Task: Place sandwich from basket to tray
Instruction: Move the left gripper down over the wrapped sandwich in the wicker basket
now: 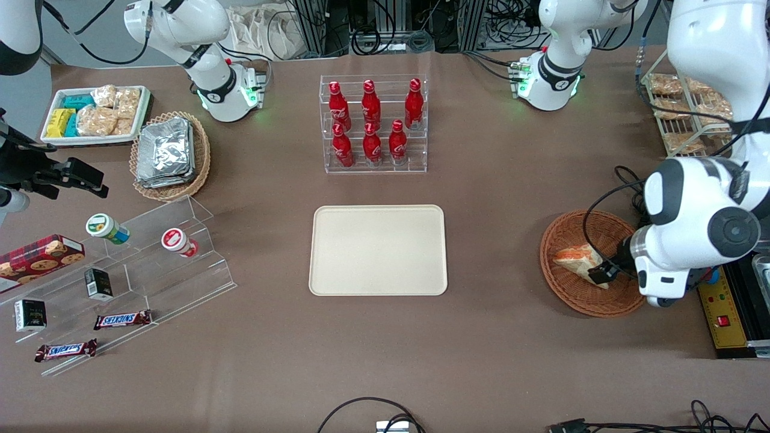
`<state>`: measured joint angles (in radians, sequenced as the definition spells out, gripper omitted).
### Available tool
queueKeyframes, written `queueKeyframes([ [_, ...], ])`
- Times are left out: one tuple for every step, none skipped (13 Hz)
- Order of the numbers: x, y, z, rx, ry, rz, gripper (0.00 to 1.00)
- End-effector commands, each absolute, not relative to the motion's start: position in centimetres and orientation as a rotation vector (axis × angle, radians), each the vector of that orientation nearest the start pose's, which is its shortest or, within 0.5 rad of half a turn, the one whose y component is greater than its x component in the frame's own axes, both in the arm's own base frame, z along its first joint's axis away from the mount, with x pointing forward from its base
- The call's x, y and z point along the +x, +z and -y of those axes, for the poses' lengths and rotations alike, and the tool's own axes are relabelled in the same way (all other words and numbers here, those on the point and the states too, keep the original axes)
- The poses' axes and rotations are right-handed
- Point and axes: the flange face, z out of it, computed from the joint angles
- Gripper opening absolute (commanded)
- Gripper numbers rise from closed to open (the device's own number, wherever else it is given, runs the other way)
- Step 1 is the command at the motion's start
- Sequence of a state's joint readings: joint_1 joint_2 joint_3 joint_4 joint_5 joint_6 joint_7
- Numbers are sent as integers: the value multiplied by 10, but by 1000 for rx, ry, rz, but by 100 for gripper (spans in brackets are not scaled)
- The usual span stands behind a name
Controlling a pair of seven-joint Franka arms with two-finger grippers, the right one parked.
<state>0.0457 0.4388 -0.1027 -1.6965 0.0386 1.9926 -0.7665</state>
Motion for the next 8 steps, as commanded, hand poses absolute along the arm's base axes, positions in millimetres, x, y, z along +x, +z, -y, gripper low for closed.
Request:
queueKeyframes([
  [649,308,23,-2853,212,1133,99],
  [648,301,23,-2833,227,1161,99],
  [646,292,24,-2819,249,1176,99],
  [644,284,24,-2810,264,1193,99],
  [639,276,24,-2797,284,1215,99],
  [635,270,26,-2790,285,1226,99],
  [631,264,26,-2783,291,1235,98],
  [630,259,26,-2785,287,1235,98],
])
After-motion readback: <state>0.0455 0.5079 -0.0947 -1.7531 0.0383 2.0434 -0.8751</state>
